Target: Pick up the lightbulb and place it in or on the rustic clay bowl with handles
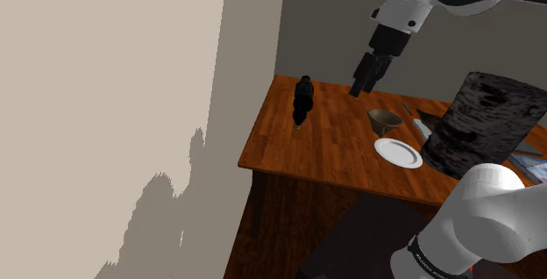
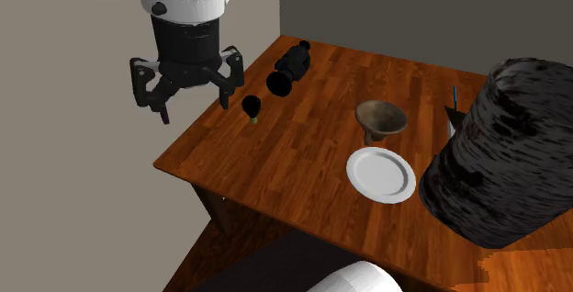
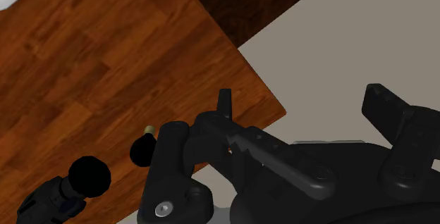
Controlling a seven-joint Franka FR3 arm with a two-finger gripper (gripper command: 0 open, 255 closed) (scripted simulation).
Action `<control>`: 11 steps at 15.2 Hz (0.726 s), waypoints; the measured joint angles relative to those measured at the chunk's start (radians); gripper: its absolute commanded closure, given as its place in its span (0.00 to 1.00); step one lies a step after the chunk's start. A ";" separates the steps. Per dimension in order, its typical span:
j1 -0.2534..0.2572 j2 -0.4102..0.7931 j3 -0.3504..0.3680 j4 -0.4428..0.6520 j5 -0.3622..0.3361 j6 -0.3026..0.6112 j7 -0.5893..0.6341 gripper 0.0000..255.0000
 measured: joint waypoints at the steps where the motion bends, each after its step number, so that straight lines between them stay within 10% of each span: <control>1: 0.000 0.000 0.000 0.000 0.000 0.000 0.000 0.00; 11: -0.018 0.320 -0.065 0.098 -0.037 0.154 -0.081 0.00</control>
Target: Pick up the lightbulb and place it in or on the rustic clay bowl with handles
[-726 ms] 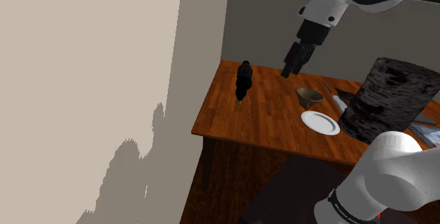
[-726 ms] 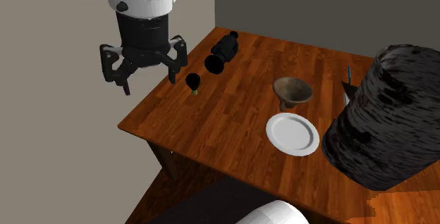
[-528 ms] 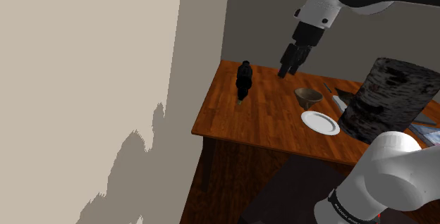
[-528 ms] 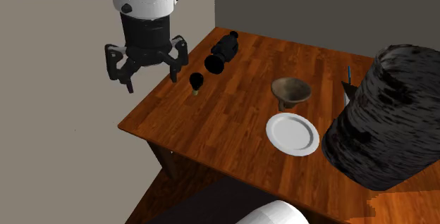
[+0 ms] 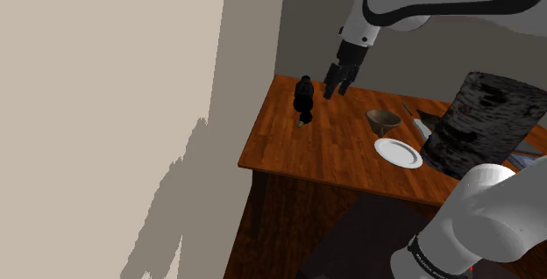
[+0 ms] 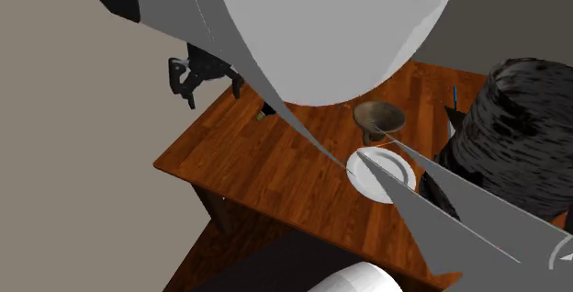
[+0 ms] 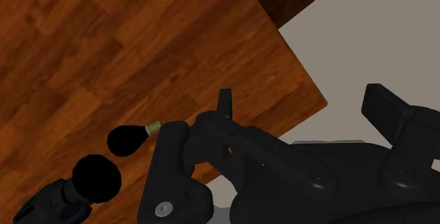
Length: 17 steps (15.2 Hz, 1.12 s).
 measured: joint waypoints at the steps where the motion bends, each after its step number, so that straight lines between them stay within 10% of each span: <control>1: -0.003 0.037 -0.009 0.013 -0.003 0.016 -0.012 0.00; 17: -0.059 0.657 -0.088 0.434 0.024 0.100 -0.138 0.00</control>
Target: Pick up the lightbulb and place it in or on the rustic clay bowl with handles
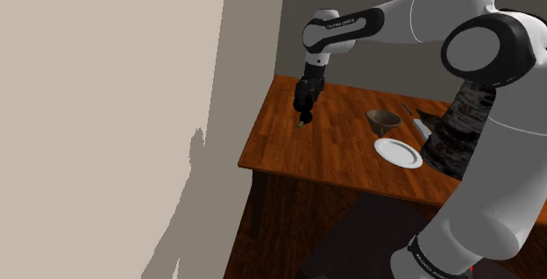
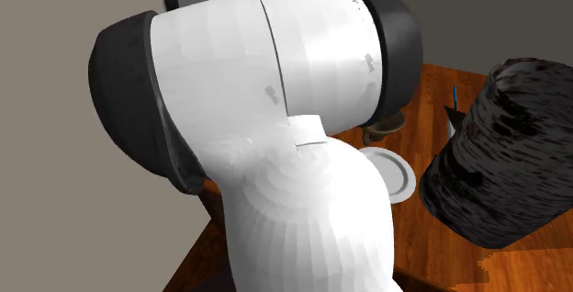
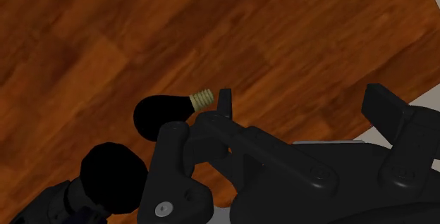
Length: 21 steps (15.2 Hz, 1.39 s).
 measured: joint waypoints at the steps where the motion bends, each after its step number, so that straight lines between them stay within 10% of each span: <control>1: -0.005 0.043 -0.001 0.038 0.004 -0.001 -0.004 0.00; 8: -0.059 0.328 -0.007 0.332 0.025 -0.056 -0.033 0.00; 21: -0.063 0.375 -0.003 0.292 0.033 0.028 -0.041 0.00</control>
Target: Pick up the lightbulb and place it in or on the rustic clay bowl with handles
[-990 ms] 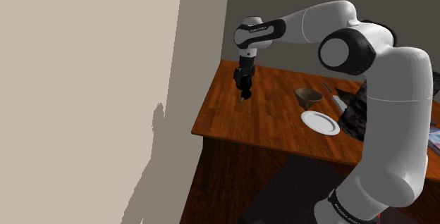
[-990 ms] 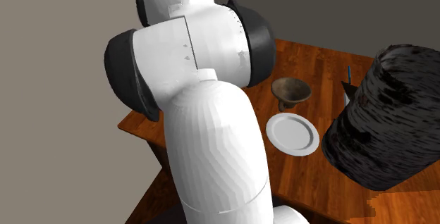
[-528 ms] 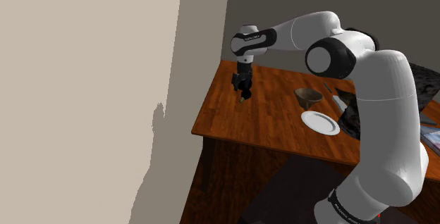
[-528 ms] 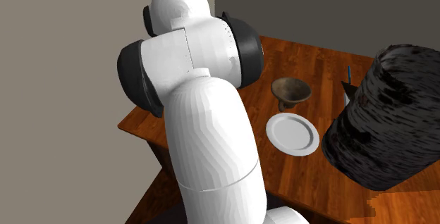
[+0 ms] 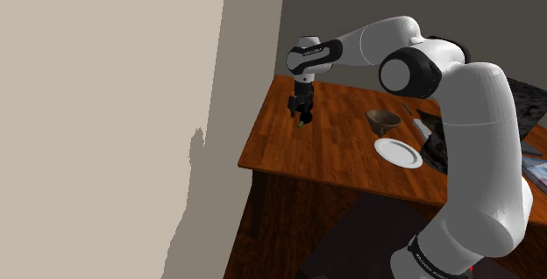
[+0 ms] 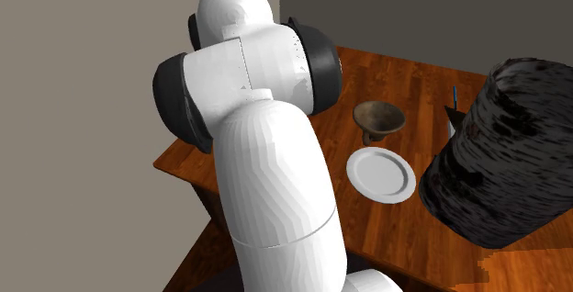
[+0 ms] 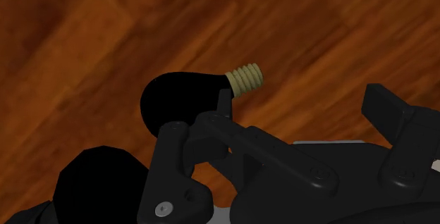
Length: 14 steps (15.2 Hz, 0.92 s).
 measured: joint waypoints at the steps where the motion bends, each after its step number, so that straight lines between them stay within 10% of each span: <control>1: 0.000 0.000 0.000 0.000 0.000 0.000 0.000 0.00; 2: 0.000 0.000 0.000 0.000 0.000 0.000 0.000 1.00; 11: 0.000 0.000 0.000 0.000 0.000 0.000 0.000 1.00; 12: 0.000 0.000 0.000 0.000 0.000 0.000 0.000 0.00; 14: -0.003 0.011 -0.006 0.017 0.007 0.001 0.024 0.00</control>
